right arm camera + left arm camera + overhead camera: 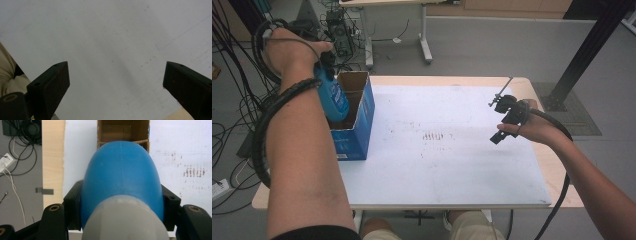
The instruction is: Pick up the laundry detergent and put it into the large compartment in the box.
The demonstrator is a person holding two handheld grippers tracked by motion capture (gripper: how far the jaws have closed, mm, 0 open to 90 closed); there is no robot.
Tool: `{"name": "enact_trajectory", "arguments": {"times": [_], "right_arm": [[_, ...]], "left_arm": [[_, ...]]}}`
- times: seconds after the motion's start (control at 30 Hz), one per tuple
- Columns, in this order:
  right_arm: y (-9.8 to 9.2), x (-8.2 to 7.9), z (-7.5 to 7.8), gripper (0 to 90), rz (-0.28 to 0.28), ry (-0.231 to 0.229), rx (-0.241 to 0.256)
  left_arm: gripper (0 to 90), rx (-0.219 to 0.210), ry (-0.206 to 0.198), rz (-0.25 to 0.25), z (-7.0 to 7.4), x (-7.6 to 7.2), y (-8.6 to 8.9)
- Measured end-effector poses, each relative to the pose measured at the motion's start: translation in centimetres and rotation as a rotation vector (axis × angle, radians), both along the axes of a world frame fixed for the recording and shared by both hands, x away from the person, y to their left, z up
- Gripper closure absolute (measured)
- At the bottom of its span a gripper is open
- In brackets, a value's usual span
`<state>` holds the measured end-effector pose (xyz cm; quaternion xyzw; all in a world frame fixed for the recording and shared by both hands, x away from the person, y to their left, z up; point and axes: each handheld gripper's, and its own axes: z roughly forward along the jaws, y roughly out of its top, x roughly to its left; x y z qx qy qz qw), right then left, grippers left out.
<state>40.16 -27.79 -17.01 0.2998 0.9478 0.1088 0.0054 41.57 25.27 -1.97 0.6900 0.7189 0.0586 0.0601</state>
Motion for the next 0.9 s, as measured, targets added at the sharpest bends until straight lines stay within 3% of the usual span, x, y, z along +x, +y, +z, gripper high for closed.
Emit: {"name": "enact_trajectory", "arguments": {"times": [0.4, 0.9], "right_arm": [[0.2, 0.0, -0.3, 7.2, 0.001, 0.006, -0.002], [0.5, 0.1, -0.4, 7.2, 0.004, 0.008, -0.003]], "left_arm": [[37.7, -0.003, 0.012, -0.012, -4.5, 0.3, -0.5], [37.7, -0.008, 0.023, -0.015, -8.8, 0.5, -1.0]]}}
